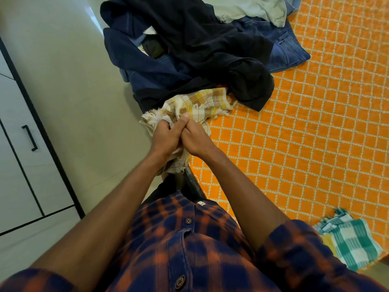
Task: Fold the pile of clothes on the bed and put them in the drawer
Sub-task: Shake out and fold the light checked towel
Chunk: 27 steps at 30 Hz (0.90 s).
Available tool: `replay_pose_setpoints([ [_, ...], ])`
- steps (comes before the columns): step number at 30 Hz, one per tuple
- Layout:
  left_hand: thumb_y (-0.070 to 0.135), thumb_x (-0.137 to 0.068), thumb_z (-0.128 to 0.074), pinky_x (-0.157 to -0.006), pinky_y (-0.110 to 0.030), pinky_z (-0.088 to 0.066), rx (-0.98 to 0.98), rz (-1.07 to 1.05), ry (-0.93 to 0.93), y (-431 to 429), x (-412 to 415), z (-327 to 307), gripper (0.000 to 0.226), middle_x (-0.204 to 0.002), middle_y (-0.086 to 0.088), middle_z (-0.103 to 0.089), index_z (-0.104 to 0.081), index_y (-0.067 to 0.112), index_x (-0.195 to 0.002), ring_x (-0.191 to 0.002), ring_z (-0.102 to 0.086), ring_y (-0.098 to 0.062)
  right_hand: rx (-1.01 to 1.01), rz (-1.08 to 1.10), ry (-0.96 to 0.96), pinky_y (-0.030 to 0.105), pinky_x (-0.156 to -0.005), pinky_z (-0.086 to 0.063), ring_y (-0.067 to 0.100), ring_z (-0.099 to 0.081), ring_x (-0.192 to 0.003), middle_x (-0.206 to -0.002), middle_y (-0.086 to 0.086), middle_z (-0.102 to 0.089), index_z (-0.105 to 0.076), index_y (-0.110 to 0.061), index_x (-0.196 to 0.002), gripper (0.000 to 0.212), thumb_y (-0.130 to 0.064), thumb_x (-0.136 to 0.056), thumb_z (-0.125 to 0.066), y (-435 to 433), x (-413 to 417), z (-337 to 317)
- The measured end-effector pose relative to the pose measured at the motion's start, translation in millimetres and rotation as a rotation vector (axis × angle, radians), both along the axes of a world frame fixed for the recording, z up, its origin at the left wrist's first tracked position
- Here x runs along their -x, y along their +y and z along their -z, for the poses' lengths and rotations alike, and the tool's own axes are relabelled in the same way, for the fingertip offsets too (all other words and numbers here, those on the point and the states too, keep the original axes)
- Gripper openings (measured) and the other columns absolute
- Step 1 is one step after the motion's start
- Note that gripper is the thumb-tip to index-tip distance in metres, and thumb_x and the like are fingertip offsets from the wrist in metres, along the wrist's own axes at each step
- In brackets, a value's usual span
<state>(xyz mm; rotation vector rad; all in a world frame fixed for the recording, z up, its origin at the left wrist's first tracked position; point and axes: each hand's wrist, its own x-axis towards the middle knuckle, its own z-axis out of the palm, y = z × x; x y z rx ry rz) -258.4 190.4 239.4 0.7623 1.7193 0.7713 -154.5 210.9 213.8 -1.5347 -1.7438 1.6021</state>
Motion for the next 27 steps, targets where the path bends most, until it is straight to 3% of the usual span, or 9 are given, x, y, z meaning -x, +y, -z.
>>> replay_pose_setpoints([
  [2,0.051,-0.095,-0.060,-0.068,-0.047,-0.061,0.028,0.011,-0.016,1.2,-1.6,1.2,0.052,-0.074,-0.015,-0.071,-0.065,0.002,-0.078,-0.072,-0.072,-0.028,-0.069,-0.060,-0.074,0.048,-0.077,-0.054,0.031,-0.063,-0.087,-0.103,0.016,-0.067,-0.060,-0.004,-0.122,0.034,-0.019,-0.107,-0.033,-1.5,-2.9,0.1],
  [4,0.043,-0.102,-0.052,-0.078,-0.055,-0.060,0.071,-0.013,-0.005,3.8,-0.1,2.3,0.040,-0.089,-0.019,-0.073,-0.067,0.011,-0.083,-0.086,-0.072,-0.032,-0.135,-0.110,-0.117,0.050,-0.082,-0.052,0.032,-0.062,-0.091,-0.108,0.018,-0.066,-0.059,-0.002,-0.123,0.035,-0.020,-0.108,-0.032,-2.7,-4.3,0.4],
  [6,0.041,-0.103,-0.046,-0.083,-0.054,-0.058,0.043,0.060,0.110,5.1,5.8,0.5,0.035,-0.089,-0.011,-0.072,-0.066,0.020,-0.085,-0.088,-0.071,-0.028,-0.150,-0.091,-0.074,0.046,-0.077,-0.052,0.025,-0.062,-0.086,-0.103,0.012,-0.068,-0.061,-0.006,-0.122,0.035,-0.021,-0.107,-0.032,-3.4,-3.9,0.9],
  [9,0.037,-0.105,-0.044,-0.079,-0.051,-0.053,-0.100,0.228,0.386,3.6,15.2,-8.0,0.036,-0.084,-0.005,-0.066,-0.061,0.012,-0.087,-0.081,-0.063,-0.024,-0.207,-0.041,-0.041,0.032,-0.063,-0.045,0.012,-0.058,-0.072,-0.095,0.005,-0.071,-0.066,-0.016,-0.126,0.041,-0.022,-0.098,-0.037,-3.4,-7.9,8.8],
  [11,0.034,-0.106,-0.045,-0.078,-0.050,-0.052,-0.175,0.200,0.413,5.6,21.4,-19.7,0.034,-0.084,-0.007,-0.065,-0.060,0.009,-0.087,-0.080,-0.062,-0.027,-0.324,-0.033,-0.130,0.026,-0.057,-0.035,0.009,-0.054,-0.066,-0.093,0.004,-0.073,-0.067,-0.019,-0.129,0.043,-0.020,-0.094,-0.042,-7.5,-6.1,13.2],
  [14,0.035,-0.105,-0.048,-0.085,-0.045,-0.057,-0.149,-0.037,0.140,11.0,28.6,-39.0,0.030,-0.091,-0.005,-0.069,-0.063,0.010,-0.097,-0.087,-0.068,-0.023,-0.440,0.094,-0.271,0.029,-0.055,-0.034,0.021,-0.058,-0.071,-0.083,0.000,-0.069,-0.072,-0.019,-0.103,0.032,-0.030,-0.082,-0.049,-13.9,12.2,13.8],
  [16,0.038,-0.103,-0.051,-0.087,-0.047,-0.059,-0.129,-0.251,-0.017,16.5,39.3,-51.1,0.029,-0.097,-0.007,-0.071,-0.063,0.011,-0.104,-0.092,-0.071,-0.023,-0.412,0.220,-0.323,0.030,-0.055,-0.029,0.022,-0.057,-0.073,-0.080,0.001,-0.065,-0.069,-0.016,-0.089,0.017,-0.022,-0.079,-0.056,-11.9,24.4,13.8],
  [21,0.027,-0.105,-0.049,-0.062,-0.031,-0.058,-0.310,-0.651,-0.356,18.9,107.9,-88.4,0.022,-0.070,-0.002,-0.065,-0.056,0.011,-0.092,-0.064,-0.067,-0.015,-0.293,0.296,-0.555,0.031,-0.057,-0.032,0.023,-0.060,-0.079,-0.082,-0.001,-0.064,-0.069,-0.020,-0.090,0.015,-0.015,-0.079,-0.060,-2.4,13.3,37.8],
  [27,0.018,-0.105,-0.048,-0.063,-0.029,-0.056,-0.564,-0.877,-0.576,-0.9,208.9,-125.0,0.024,-0.064,-0.004,-0.060,-0.055,0.012,-0.083,-0.061,-0.063,-0.015,-0.151,0.317,-0.748,0.036,-0.070,-0.047,0.039,-0.067,-0.095,-0.099,0.010,-0.071,-0.071,-0.018,-0.104,0.022,-0.025,-0.086,-0.061,5.9,-7.6,56.0],
])
